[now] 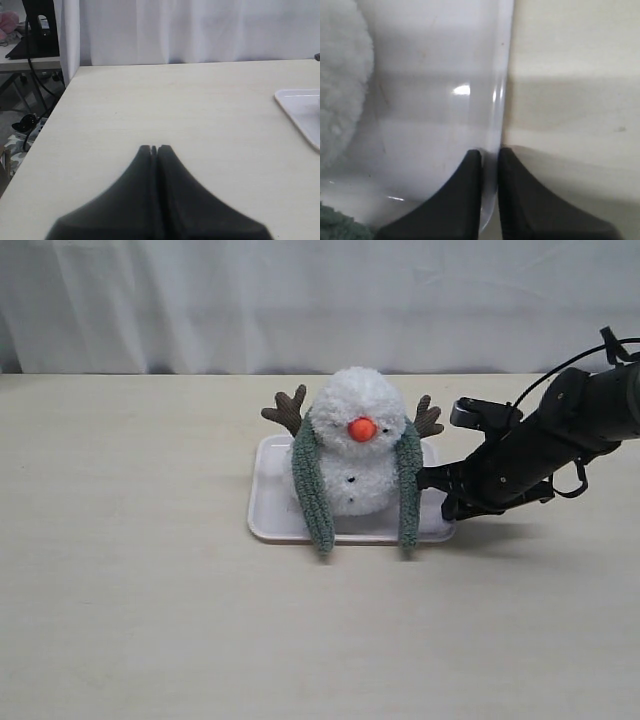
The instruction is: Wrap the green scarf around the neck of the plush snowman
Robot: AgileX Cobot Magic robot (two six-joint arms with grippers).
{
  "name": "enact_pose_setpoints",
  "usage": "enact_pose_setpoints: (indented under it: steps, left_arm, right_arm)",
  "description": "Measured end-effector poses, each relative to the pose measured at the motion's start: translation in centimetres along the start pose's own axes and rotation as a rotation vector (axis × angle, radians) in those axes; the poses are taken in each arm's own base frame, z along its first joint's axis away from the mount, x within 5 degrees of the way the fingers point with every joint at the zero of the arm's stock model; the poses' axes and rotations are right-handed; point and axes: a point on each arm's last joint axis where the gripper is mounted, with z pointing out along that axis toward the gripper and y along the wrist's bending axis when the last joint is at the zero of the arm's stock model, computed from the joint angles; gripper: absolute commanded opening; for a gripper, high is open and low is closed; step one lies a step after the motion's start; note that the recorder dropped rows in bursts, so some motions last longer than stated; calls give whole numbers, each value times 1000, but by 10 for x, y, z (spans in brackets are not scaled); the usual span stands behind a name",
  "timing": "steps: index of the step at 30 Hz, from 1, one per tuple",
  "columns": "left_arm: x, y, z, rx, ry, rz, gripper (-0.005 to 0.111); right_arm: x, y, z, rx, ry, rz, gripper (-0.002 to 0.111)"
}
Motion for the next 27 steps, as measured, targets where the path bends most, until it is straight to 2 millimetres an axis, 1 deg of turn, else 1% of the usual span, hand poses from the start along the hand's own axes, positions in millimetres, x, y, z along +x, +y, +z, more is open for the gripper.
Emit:
enact_pose_setpoints:
  steps: [11, 18, 20, 22, 27]
  left_arm:
    - [0, 0, 0, 0, 0, 0, 0]
    - [0, 0, 0, 0, 0, 0, 0]
    - [0, 0, 0, 0, 0, 0, 0]
    - [0, 0, 0, 0, 0, 0, 0]
    - [0, 0, 0, 0, 0, 0, 0]
  right_arm:
    - [3, 1, -2, -15, 44, -10, 4]
    - [7, 1, -23, 21, 8, 10, 4]
    - [11, 1, -28, 31, 6, 20, 4]
    - [17, -1, -28, 40, 15, 29, 4]
    - [30, -4, -24, 57, 54, 29, 4]
